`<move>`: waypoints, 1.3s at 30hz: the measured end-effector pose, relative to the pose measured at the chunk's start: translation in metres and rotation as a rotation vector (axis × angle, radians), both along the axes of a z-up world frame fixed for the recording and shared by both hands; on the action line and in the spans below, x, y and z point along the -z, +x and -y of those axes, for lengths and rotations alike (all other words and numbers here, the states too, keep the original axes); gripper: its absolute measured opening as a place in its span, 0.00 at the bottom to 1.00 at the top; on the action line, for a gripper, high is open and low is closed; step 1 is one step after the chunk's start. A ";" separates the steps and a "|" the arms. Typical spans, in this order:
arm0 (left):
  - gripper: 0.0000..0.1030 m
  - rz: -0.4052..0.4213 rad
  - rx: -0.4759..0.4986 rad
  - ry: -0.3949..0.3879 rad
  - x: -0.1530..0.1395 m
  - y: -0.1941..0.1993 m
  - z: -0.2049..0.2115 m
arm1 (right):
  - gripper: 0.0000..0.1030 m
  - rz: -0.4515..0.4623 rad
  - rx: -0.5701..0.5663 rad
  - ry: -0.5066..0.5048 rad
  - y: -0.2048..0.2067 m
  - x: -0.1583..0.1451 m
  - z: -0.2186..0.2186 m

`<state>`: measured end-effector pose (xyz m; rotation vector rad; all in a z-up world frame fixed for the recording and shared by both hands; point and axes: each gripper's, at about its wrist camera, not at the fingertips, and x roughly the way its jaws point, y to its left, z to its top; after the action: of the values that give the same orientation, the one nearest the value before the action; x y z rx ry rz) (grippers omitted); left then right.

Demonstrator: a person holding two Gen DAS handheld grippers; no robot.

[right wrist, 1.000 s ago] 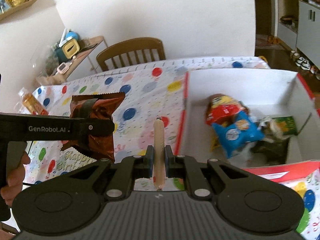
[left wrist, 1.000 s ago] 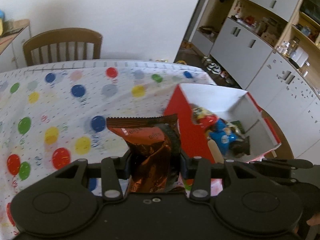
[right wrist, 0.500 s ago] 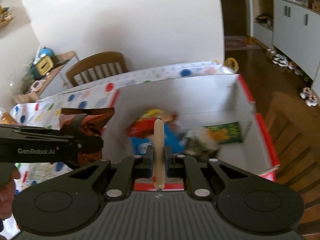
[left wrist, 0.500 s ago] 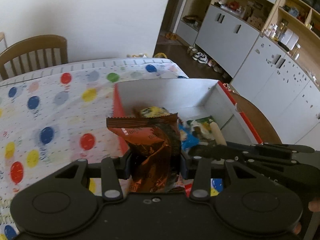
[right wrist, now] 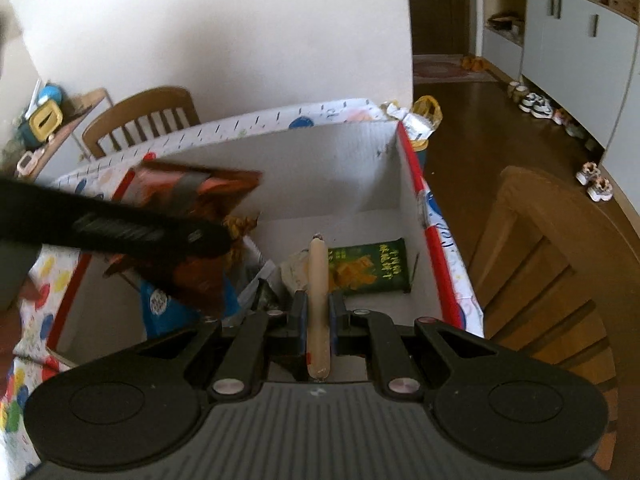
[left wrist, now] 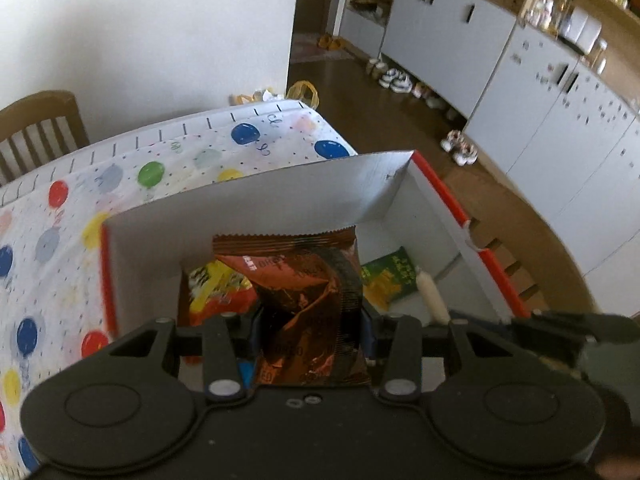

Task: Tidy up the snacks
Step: 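Open both tools to drop the brown wrapper and stick in box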

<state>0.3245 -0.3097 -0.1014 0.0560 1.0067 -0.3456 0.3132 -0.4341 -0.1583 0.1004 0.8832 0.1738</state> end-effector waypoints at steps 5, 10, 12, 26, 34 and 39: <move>0.40 -0.052 0.012 0.018 0.018 0.020 0.014 | 0.10 -0.034 -0.035 -0.017 0.005 0.012 0.000; 0.42 -0.074 0.031 0.050 0.029 0.026 0.027 | 0.10 -0.049 -0.047 -0.024 0.008 0.018 0.005; 0.43 -0.101 0.045 0.070 0.033 0.029 0.031 | 0.10 -0.043 -0.052 -0.043 0.009 0.018 0.005; 0.79 -0.054 -0.029 0.022 0.026 0.031 0.014 | 0.11 -0.046 -0.062 -0.028 0.010 0.015 0.009; 0.86 -0.001 -0.038 -0.025 0.007 0.009 -0.006 | 0.11 -0.034 -0.017 0.001 0.000 0.005 0.012; 0.89 0.049 -0.036 -0.038 -0.005 -0.012 -0.021 | 0.11 -0.012 -0.028 0.011 -0.010 -0.008 0.007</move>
<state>0.3124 -0.2890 -0.0964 0.0117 0.9515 -0.3295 0.3027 -0.4406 -0.1501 0.0992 0.8959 0.2045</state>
